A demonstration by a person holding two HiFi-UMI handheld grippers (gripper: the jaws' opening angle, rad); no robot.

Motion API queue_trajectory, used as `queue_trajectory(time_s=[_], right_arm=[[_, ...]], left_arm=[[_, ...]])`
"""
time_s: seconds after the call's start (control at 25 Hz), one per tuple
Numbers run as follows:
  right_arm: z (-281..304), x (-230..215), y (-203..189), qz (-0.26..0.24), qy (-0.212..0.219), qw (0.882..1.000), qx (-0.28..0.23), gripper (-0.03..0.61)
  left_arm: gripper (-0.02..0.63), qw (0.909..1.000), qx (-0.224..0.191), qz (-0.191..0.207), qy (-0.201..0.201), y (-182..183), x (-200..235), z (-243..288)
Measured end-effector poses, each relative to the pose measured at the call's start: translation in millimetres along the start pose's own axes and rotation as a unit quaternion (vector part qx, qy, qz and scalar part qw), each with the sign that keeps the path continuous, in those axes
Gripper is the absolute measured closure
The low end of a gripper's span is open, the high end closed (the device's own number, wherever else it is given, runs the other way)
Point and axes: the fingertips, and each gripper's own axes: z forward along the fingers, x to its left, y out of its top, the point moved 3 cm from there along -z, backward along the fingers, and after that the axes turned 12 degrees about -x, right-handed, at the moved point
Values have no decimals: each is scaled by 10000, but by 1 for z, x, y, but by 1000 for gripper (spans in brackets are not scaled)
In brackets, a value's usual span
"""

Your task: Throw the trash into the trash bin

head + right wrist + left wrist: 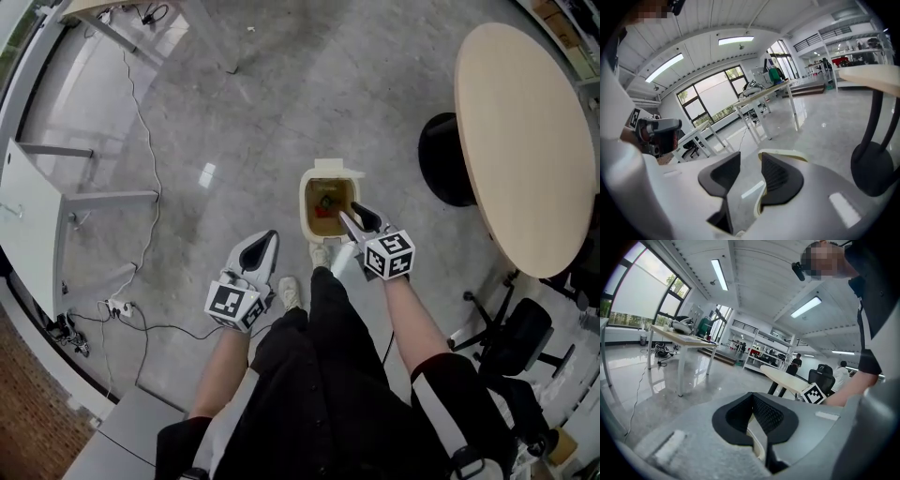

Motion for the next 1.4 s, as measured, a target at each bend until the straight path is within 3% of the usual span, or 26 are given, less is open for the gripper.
queue_trajectory(time_s=[0.16, 0.28, 0.56, 0.84, 1.12, 1.4], right_arm=[[-29, 22, 30, -135, -136, 9989, -424, 480], [-42, 30, 75, -464, -250, 9941, -948, 503], [-129, 88, 150, -838, -603, 9678, -2295, 571], [-209, 139, 152, -931, -967, 9466, -2933, 572], [-277, 137, 140, -997, -1450, 9334, -3127, 572], [-339, 141, 143, -1156, -1702, 9135, -3509, 572]], left_arm=[[612, 9994, -220, 229, -122, 28, -3, -17], [612, 9962, -619, 486, -360, 63, 1, -7], [612, 9848, -1262, 917, -767, 130, -24, -47], [612, 9794, -1423, 989, -1035, 131, -42, -97], [613, 9787, -1495, 947, -1045, 127, -50, -120], [612, 9665, -1501, 1585, -1350, 132, -90, -120]])
